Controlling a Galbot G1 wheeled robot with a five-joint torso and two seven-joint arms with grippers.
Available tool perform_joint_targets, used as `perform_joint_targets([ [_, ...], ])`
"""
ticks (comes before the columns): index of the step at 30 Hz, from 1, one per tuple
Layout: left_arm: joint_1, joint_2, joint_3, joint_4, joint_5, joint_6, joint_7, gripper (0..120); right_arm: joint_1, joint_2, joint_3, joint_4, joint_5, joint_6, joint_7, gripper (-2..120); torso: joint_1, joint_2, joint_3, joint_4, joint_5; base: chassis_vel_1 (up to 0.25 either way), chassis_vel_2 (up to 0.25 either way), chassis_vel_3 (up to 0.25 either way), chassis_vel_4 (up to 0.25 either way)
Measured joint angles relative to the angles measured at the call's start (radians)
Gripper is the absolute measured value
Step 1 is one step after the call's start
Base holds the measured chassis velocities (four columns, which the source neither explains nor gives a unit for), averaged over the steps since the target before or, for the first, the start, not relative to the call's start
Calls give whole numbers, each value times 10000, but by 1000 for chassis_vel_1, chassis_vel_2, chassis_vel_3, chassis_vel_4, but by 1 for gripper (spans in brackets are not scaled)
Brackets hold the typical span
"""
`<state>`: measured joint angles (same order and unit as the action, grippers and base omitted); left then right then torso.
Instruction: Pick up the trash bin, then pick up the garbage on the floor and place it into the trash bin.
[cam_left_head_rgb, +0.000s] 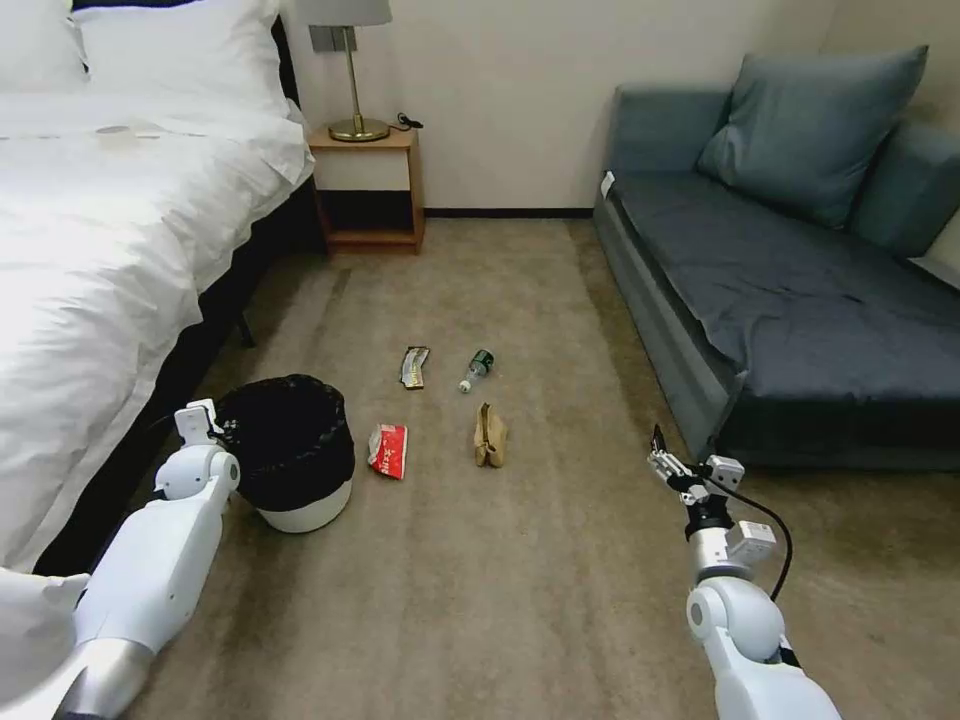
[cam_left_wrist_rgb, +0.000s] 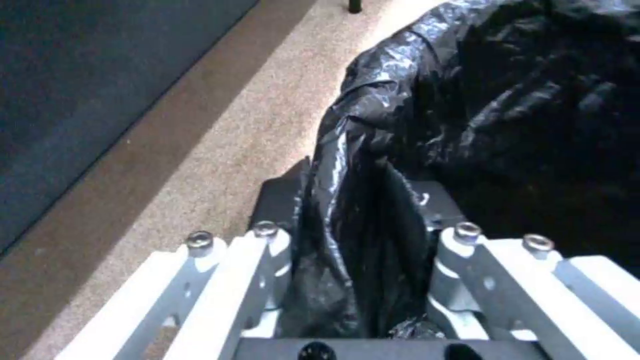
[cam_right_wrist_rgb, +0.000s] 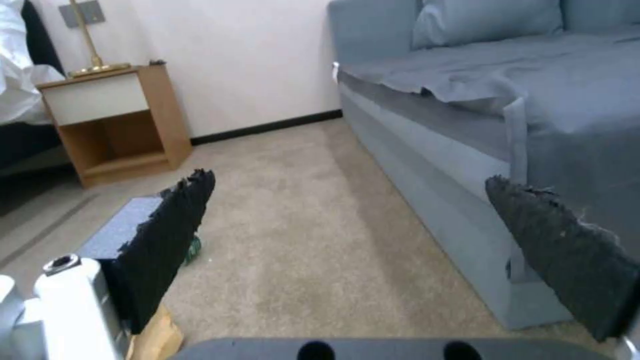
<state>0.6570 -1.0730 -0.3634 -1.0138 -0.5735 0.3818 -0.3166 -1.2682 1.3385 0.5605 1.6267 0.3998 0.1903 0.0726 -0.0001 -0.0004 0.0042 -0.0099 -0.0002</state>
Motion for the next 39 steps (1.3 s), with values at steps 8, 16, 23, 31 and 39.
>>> perform_joint_targets([
  [8,-18,150,148,-306,37,-15,189,9,68,-14,30,-194,39,28,-9,100,1,-2,7,-17,-29,0,0,0,0],
  [16,121,403,314,-799,187,-15,316,8,126,-29,46,-240,61,26,-6,100,1,-3,6,-3,-14,0,0,0,0],
  [23,387,855,438,-1468,374,28,421,8,35,-57,69,-226,68,21,-3,100,1,-3,3,-3,-10,0,0,0,0],
  [31,427,1395,696,-2240,515,331,238,5,-16,-83,83,-236,315,-193,-3,100,1,-3,3,-3,-6,0,0,0,0],
  [39,342,1506,753,-2689,310,295,165,5,-21,-203,61,-238,225,-279,-141,100,1,-3,3,-7,-7,0,0,0,0],
])
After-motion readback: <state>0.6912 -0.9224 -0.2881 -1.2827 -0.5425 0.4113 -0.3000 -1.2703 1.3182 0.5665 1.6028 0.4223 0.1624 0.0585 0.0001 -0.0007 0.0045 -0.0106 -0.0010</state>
